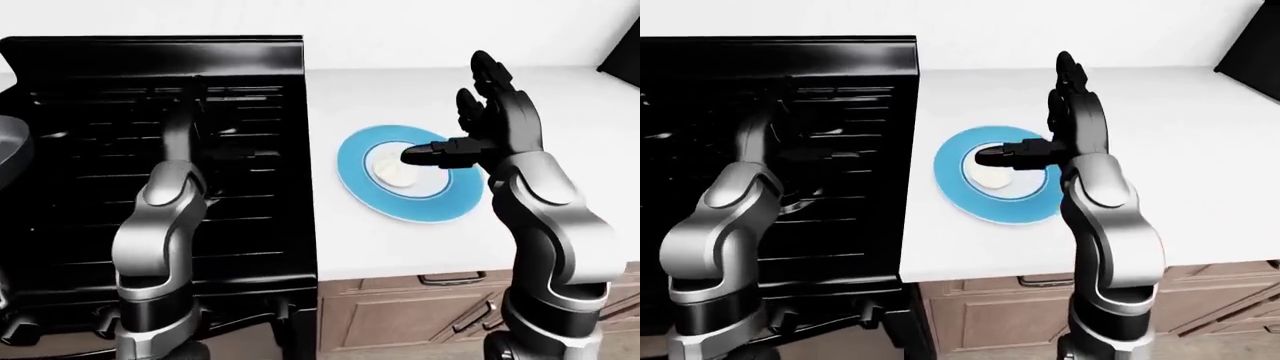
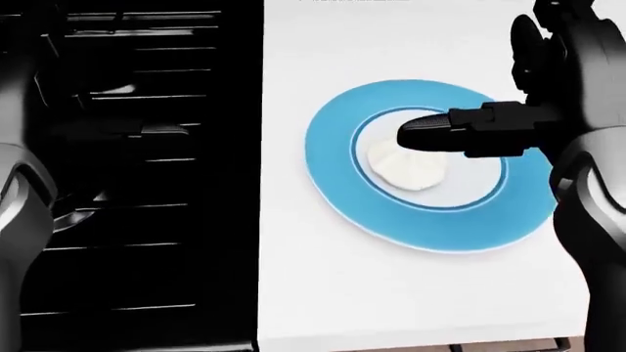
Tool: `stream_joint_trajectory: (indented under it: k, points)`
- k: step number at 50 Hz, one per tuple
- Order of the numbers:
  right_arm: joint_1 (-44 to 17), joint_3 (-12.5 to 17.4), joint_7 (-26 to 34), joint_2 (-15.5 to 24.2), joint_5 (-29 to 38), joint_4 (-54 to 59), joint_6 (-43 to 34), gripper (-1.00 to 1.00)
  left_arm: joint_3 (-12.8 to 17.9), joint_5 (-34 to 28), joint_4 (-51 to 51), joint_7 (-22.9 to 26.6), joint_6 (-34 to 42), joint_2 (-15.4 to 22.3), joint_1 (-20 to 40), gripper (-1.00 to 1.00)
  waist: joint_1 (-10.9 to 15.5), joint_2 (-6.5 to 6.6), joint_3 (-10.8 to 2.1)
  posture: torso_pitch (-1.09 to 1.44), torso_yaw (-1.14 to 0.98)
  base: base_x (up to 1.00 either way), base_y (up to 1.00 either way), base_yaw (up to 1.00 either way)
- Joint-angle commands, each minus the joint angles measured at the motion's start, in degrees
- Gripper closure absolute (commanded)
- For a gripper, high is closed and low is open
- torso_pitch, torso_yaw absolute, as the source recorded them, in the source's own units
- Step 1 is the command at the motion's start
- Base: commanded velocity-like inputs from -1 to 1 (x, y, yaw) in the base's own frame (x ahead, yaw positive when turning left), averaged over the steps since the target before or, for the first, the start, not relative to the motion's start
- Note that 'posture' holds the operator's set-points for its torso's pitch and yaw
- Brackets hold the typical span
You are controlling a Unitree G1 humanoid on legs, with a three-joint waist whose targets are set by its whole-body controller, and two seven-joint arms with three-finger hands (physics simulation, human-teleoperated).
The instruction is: Pick the dumpling from the plate and place it in the pan.
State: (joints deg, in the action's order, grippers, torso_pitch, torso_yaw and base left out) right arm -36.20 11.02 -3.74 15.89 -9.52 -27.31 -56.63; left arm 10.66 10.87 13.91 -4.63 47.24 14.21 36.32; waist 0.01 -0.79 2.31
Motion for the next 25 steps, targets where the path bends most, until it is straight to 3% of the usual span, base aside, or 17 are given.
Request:
stream_joint_trajectory:
  k: [1, 14, 15, 16, 17, 25]
  points:
    - [-0.9, 0.9, 0.4, 0.6, 0.4, -1.7, 2.5, -1.0, -0.3, 0.2, 3.3, -0.4, -2.4, 0.3, 2.4, -1.0, -0.2, 0.41, -1.9, 0.0, 0.0, 0.0, 0.0, 0.0]
    - [-1.8, 0.3, -0.8, -0.1, 0.5, -4.4, -0.8, -1.0, -0.8, 0.1, 5.0, -0.4, -1.2, -0.2, 2.5, -1.0, 0.3, 0.17, -1.78, 0.0, 0.0, 0.0, 0.0, 0.0]
    - [-1.8, 0.3, -0.7, -0.2, 0.6, -4.4, -0.7, -1.0, -0.7, 0.2, 5.4, -0.4, -0.8, -0.2, 2.6, -1.0, 0.2, 0.44, -2.79, 0.0, 0.0, -0.05, 0.0, 0.0]
    - [-1.8, 0.3, -0.7, -0.2, 0.6, -4.4, -0.4, -1.0, -0.7, 0.2, 5.5, -0.4, -0.7, -0.1, 2.6, -1.0, 0.4, 0.34, -1.84, 0.0, 0.0, -0.01, 0.0, 0.0]
    - [-1.6, 0.3, -0.7, -0.3, 0.7, -4.3, -0.3, -1.0, -0.6, 0.3, 5.9, -0.4, -0.3, -0.1, 2.6, -1.0, 0.3, 0.32, -1.68, 0.0, 0.0, 0.0, 0.0, 0.0]
    - [-1.6, -1.3, 0.5, 0.1, 2.4, -4.6, -0.3, -1.0, -0.4, 0.6, 7.1, -0.9, 0.8, 0.1, 3.1, -1.0, 0.2, 0.26, -1.43, 0.0, 0.0, 0.0, 0.0, 0.0]
